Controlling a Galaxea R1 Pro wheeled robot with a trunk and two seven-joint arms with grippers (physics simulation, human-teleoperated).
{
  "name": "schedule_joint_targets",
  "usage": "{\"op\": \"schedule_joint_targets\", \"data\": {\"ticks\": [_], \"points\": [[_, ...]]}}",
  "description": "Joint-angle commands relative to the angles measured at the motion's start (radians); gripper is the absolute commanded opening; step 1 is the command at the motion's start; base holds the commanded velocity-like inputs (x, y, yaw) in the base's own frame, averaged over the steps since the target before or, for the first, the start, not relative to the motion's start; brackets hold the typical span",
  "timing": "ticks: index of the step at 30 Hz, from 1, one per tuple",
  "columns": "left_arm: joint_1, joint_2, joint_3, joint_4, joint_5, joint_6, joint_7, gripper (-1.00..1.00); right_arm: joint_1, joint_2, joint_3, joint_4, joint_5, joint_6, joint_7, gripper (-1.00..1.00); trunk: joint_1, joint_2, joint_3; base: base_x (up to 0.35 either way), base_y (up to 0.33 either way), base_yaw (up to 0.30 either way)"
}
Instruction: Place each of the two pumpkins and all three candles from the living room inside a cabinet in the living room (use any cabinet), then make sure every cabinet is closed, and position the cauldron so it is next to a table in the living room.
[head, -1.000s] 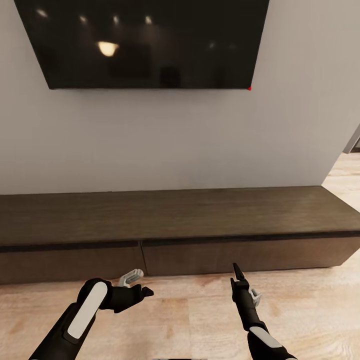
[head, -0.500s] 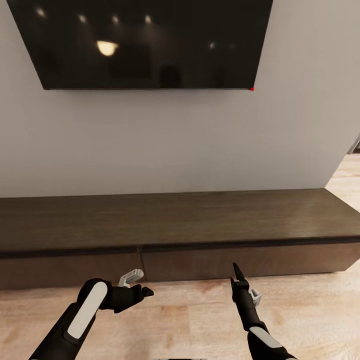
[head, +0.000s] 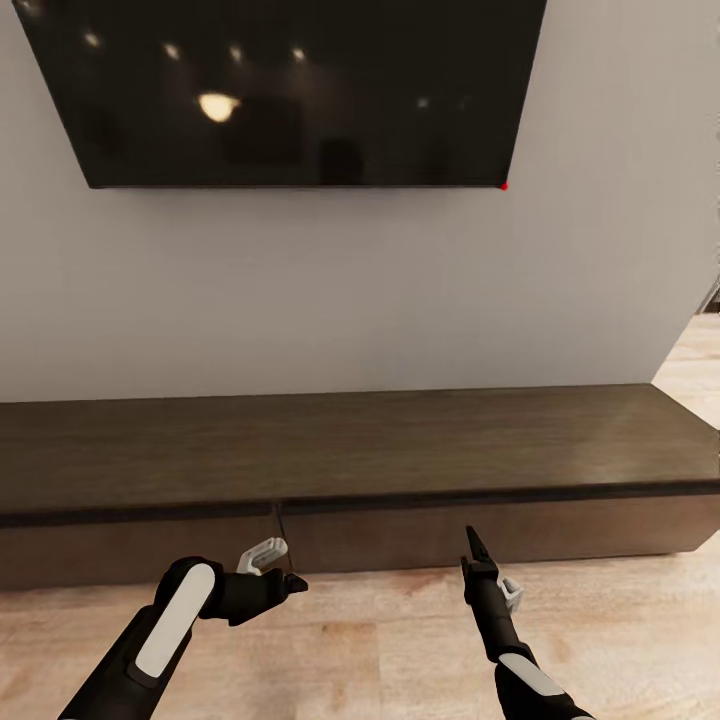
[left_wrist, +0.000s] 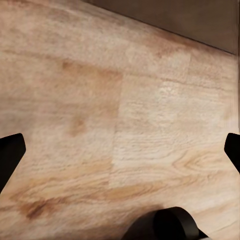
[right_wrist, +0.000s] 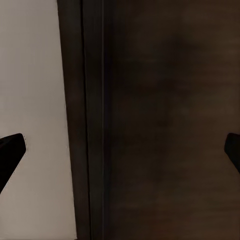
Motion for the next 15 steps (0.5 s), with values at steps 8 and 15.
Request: {"op": "schedule_joint_targets", "data": {"ticks": [8,15], "points": [[0.000,0.001,-0.002,-0.001,0.013,0.001,0.010,1.00,-0.001,-0.001,0.008,0.001,-0.006,-0.008,0.002,1.00,-0.012,0.021,0.013,0.000,0.000,0.000],[0.000,0.001,-0.001,-0.001,0.015,0.001,0.010,1.00,-0.001,0.000,0.008,0.002,-0.006,-0.008,0.002,1.00,-0.012,0.021,0.013,0.001,0.000,0.000]]}}
